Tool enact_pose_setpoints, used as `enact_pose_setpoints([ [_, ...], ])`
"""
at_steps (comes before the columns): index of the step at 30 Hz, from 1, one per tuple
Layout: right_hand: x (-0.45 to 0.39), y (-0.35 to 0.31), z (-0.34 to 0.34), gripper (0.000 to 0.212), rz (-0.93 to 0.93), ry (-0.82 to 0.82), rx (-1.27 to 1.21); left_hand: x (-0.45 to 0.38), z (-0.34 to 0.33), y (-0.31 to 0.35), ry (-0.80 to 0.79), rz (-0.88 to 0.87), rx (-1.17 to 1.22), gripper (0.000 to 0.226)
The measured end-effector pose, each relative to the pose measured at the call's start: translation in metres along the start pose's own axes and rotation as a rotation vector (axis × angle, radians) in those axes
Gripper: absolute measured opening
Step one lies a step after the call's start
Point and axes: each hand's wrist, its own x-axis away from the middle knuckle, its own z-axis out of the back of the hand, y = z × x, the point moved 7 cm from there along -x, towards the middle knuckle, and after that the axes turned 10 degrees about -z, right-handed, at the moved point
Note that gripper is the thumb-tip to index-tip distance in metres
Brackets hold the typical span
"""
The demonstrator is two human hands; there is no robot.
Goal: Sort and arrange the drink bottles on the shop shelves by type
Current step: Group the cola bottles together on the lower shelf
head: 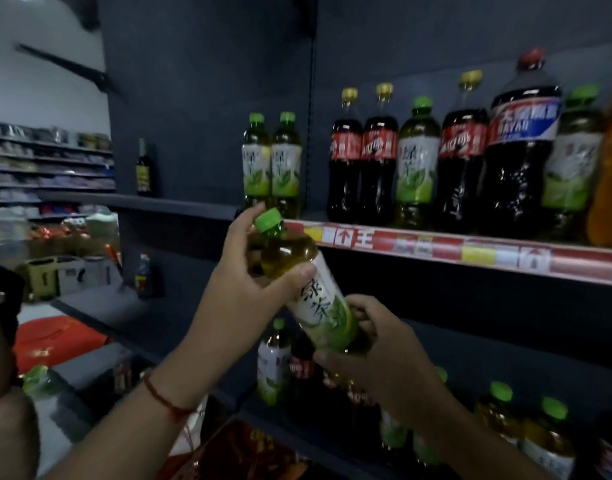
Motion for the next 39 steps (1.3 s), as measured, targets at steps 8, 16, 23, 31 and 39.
enact_pose_setpoints([
  [8,-0.094,-0.077,0.024,0.060,0.169,0.275,0.044,-0.121,0.001,0.041,-0.102,-0.317,-0.857,0.089],
  [16,-0.185,-0.106,0.024,0.060,0.166,0.325,0.221,-0.203,-0.020,-0.030,-0.137,-0.094,-0.511,0.116],
  [23,-0.206,-0.139,0.053,0.035,0.094,0.152,0.583,-0.235,-0.032,-0.050,-0.099,-0.214,-0.462,0.106],
  [31,-0.237,-0.231,0.110,0.055,0.445,0.578,1.025,-0.241,-0.050,-0.076,-0.181,-0.276,-0.498,0.103],
  [39,-0.293,-0.216,0.127,0.064,0.145,0.437,1.249,-0.251,-0.051,-0.081,-0.303,-0.335,-0.805,0.111],
])
